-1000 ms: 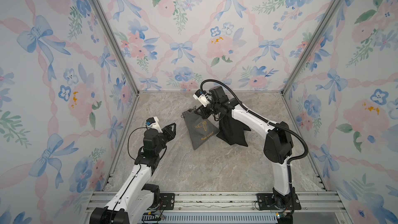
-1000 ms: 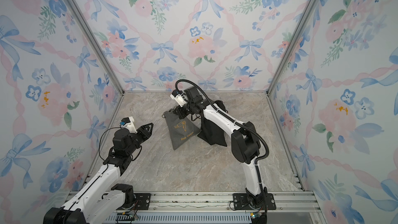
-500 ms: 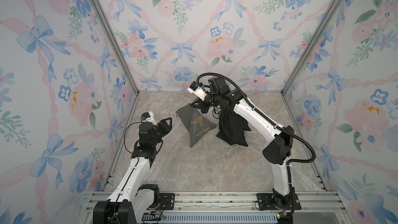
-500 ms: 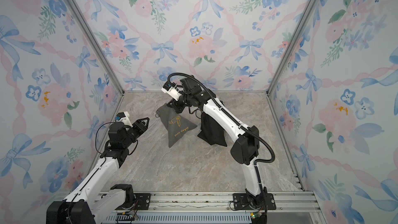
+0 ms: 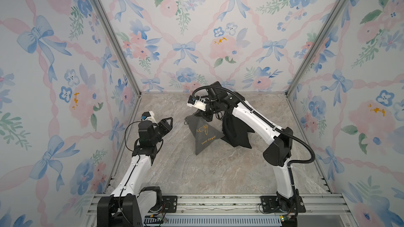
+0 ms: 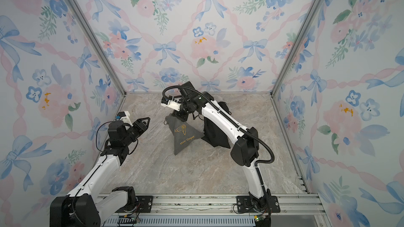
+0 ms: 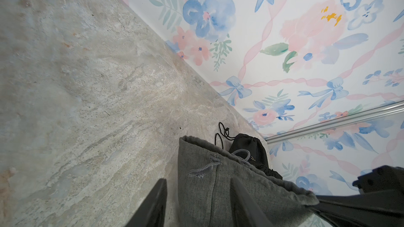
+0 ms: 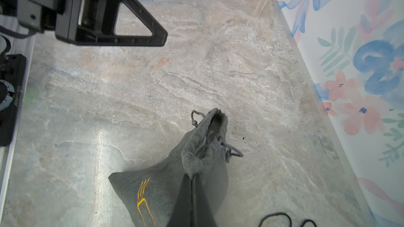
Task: Pack away hair dryers
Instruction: Adjust the drawstring bag at the center of the board.
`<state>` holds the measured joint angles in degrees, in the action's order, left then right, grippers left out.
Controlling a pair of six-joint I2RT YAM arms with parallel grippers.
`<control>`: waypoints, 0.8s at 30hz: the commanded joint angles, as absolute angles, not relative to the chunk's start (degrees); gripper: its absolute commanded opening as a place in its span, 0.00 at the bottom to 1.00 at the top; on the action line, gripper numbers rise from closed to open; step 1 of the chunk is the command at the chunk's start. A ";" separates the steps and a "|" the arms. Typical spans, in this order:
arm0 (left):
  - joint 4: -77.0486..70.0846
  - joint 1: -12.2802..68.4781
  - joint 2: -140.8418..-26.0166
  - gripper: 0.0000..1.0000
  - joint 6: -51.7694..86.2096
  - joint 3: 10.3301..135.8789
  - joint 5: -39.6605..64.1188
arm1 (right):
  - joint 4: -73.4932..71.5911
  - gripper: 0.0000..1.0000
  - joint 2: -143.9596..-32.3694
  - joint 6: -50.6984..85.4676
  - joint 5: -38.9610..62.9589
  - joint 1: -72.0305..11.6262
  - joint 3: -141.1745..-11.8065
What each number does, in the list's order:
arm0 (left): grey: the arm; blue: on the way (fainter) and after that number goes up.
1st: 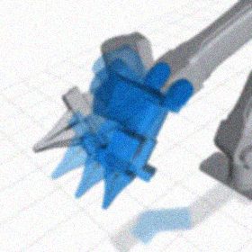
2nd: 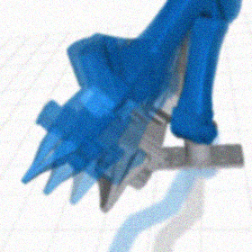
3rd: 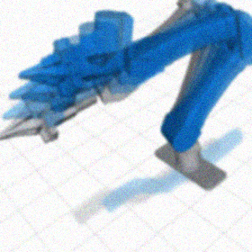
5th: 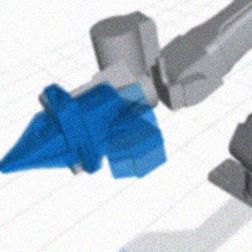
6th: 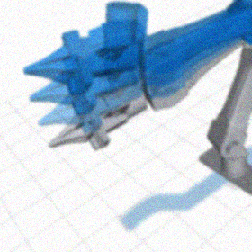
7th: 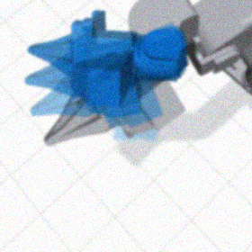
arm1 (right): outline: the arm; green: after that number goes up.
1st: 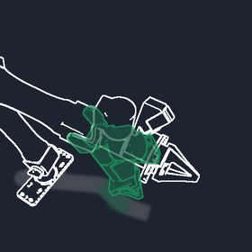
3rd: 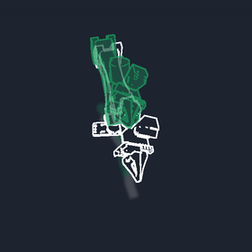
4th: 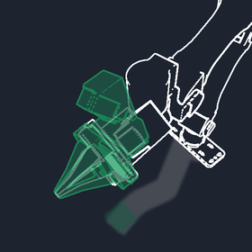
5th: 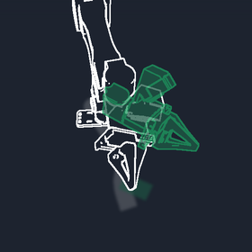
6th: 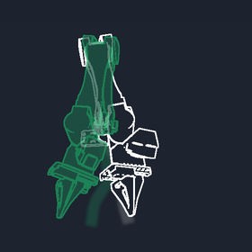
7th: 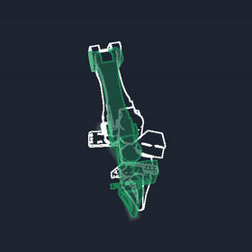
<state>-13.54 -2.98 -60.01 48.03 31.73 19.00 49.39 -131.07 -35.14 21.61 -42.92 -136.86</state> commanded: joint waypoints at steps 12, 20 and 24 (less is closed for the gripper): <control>-13.35 -4.40 -61.12 0.48 46.06 33.58 20.57 | 50.41 0.00 -127.45 -49.97 28.03 -44.91 -128.64; -14.39 -4.40 -63.64 0.49 46.71 34.19 21.20 | 33.94 0.29 -117.31 -43.32 27.03 -47.41 -108.54; -15.05 -4.40 -64.76 0.50 47.43 33.97 21.68 | 22.22 0.38 -114.73 -36.17 29.06 -48.07 -102.72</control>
<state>-13.63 -4.19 -64.23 47.66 32.69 20.51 33.39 -115.87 -41.98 26.68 -47.51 -104.79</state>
